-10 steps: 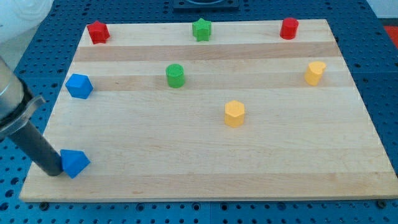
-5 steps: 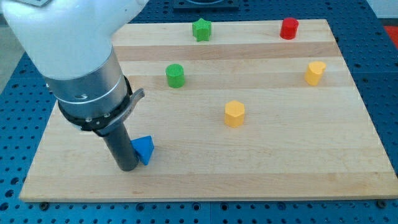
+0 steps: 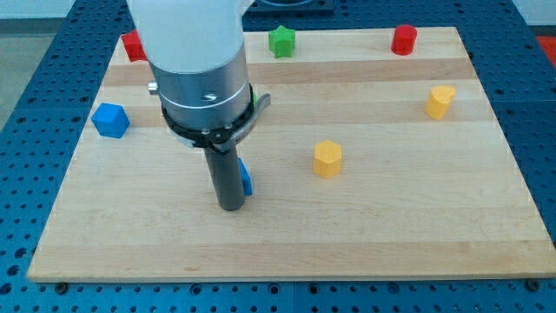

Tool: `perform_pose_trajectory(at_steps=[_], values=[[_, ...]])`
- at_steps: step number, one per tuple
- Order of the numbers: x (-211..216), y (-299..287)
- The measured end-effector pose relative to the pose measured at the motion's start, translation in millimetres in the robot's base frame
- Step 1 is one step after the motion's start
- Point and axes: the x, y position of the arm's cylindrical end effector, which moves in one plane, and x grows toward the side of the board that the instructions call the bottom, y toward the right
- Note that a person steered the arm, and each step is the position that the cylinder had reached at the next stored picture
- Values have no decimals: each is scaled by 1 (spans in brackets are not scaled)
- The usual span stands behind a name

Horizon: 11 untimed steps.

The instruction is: Move the blue triangle towards the bottom center

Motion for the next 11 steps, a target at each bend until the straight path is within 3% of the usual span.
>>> perform_pose_trajectory(at_steps=[2,4,7,11], values=[[4,-44],[-15,-37],[-34,27],[-111,71]])
